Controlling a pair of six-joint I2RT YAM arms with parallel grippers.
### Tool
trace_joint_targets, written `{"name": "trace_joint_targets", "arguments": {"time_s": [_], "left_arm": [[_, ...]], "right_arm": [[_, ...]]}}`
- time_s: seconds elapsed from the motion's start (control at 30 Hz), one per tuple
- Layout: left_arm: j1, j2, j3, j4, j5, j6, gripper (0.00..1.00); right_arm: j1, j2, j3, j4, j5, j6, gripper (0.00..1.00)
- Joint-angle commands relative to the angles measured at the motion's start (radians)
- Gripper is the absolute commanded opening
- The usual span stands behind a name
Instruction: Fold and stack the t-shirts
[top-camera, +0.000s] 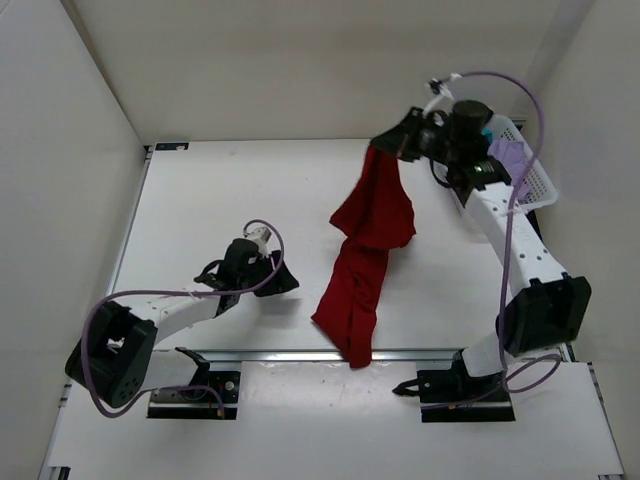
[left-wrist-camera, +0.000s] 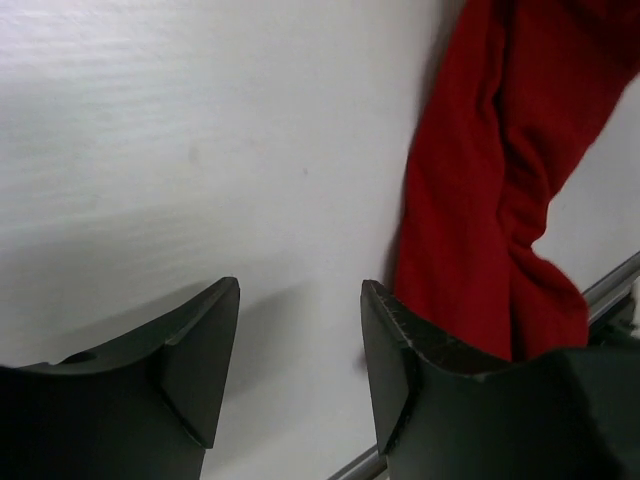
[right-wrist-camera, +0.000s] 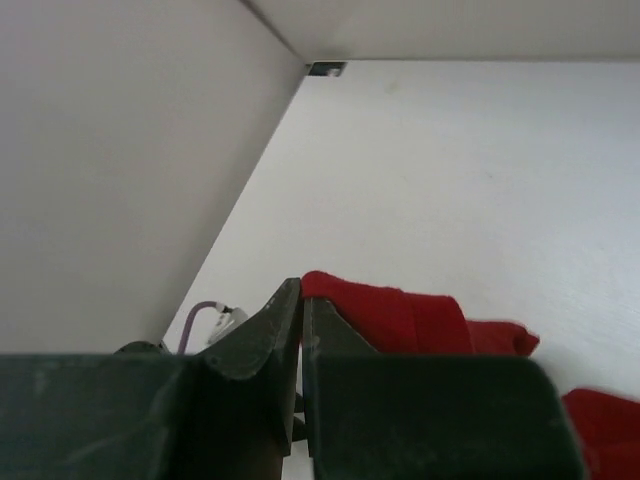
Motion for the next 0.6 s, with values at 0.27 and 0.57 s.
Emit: {"name": "trace_joint_targets", "arguments": {"time_s": [0.27, 0.57], "left_arm": [[0.335, -0.171, 0.021, -0.032, 0.130, -0.019, 0.65], [0.458, -0.228, 0.136, -0.146, 0.146, 0.024, 0.68]], "right_arm": [[0.335, -0.011, 0.667, -0.217, 0.060, -0.166, 0.00], [-0.153, -0.330, -0.258, 0.293, -0.208, 0.157, 0.00]]}}
